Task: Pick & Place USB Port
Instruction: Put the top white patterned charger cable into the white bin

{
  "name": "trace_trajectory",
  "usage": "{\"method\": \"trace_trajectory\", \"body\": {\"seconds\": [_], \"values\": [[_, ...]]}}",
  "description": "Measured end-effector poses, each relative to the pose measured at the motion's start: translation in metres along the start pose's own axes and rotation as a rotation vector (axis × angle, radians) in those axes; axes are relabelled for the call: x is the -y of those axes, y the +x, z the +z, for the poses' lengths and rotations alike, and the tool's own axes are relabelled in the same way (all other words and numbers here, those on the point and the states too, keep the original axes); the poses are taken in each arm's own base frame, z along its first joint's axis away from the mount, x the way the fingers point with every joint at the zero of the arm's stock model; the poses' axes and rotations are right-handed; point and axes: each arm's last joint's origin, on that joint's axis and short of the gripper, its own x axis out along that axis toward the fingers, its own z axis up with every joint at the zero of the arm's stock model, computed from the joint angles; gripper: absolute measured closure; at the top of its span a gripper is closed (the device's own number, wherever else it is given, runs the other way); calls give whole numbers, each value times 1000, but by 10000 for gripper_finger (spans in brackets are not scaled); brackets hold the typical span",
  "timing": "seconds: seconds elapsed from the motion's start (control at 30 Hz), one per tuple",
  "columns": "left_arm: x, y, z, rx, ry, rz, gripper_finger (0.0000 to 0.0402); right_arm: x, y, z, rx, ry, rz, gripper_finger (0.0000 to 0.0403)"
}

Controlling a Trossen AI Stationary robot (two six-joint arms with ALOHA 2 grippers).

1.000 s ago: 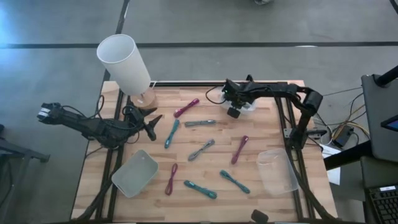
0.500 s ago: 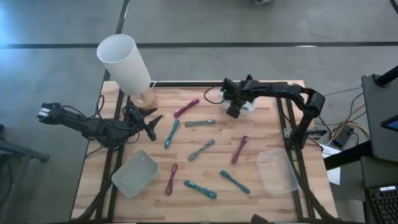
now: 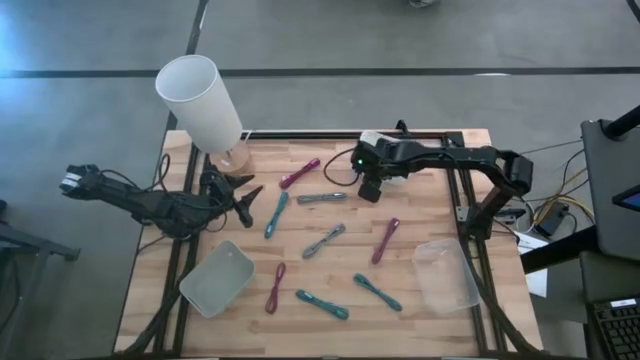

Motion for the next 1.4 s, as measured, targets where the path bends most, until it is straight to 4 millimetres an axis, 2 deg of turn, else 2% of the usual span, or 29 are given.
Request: {"method": "trace_trajectory", "body": {"seconds": [0.23,0.4,0.67,1.17,1.27,1.4], "values": [[0,0,0,0,-1,1,209,-30,10,14,149,-47,150,250],[0,0,0,2,-1,0,209,-40,22,24,240,-43,168,249],[0,0,0,2,2,1,209,-50,43,30,259,-59,257,247],[1,1,0,-2,10,3,209,-73,105,34,182,-109,269,248],[0,1,0,-2,10,5,209,-75,111,34,168,-112,267,258],[0,1,0,-2,13,5,209,-73,105,36,154,-111,271,301]]}}
